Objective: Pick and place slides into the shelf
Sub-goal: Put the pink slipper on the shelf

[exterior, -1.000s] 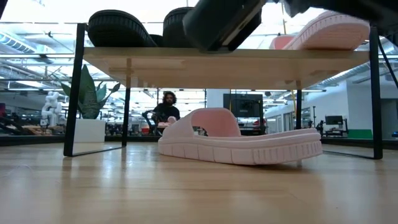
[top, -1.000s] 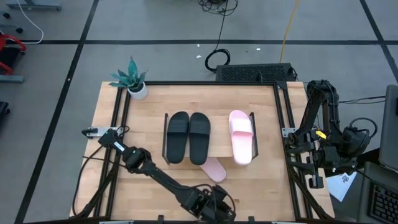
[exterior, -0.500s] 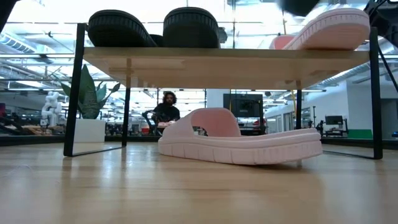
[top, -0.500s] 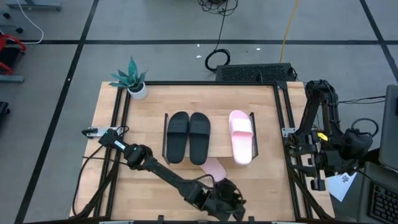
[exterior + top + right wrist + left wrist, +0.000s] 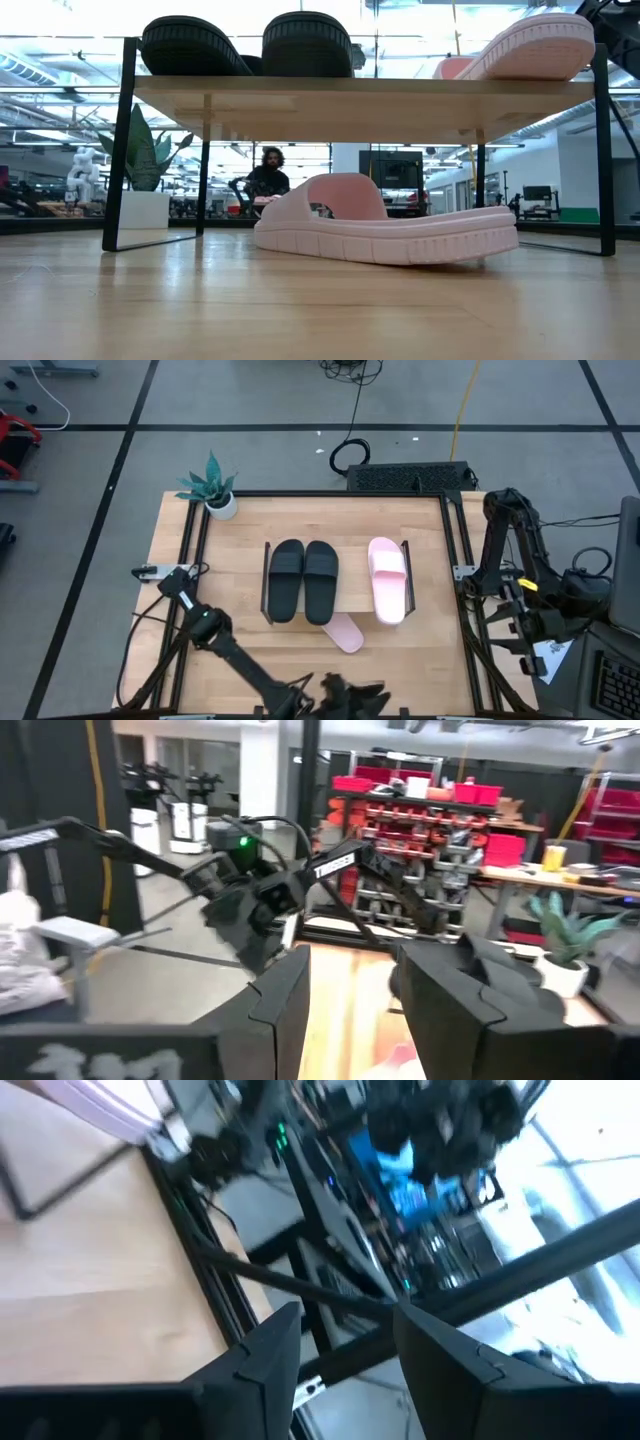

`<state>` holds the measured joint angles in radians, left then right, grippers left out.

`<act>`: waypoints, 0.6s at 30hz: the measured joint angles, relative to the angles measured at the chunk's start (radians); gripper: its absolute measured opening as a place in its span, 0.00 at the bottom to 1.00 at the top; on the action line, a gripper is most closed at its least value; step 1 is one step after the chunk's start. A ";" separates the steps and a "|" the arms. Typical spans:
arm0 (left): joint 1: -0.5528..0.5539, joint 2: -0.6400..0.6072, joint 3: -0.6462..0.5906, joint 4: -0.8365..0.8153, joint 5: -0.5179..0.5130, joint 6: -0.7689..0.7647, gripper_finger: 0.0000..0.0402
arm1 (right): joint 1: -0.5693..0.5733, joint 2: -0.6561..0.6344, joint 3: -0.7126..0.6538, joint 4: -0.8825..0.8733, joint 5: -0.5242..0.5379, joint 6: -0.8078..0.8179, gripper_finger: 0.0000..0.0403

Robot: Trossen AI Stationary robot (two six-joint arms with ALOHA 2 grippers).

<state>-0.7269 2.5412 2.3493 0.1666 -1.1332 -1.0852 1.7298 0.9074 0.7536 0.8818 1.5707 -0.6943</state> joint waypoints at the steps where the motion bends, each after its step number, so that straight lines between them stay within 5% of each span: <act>1: -0.015 0.000 0.000 -0.001 -0.036 -0.001 0.40 | 0.009 0.006 0.000 -0.003 0.000 0.012 0.35; 6: -0.061 0.002 0.000 -0.008 -0.148 0.000 0.40 | 0.013 0.072 0.000 -0.047 0.000 0.115 0.35; 13: -0.068 0.003 0.000 -0.114 -0.176 -0.062 0.40 | -0.094 0.187 0.000 -0.047 -0.008 0.268 0.35; 18: -0.086 0.004 0.000 -0.166 -0.239 -0.102 0.40 | -0.159 0.255 0.000 -0.061 -0.130 0.408 0.35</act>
<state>-0.8124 2.5455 2.3493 0.0010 -1.3719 -1.1870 1.5712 1.1623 0.7536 0.8205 1.4404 -0.2865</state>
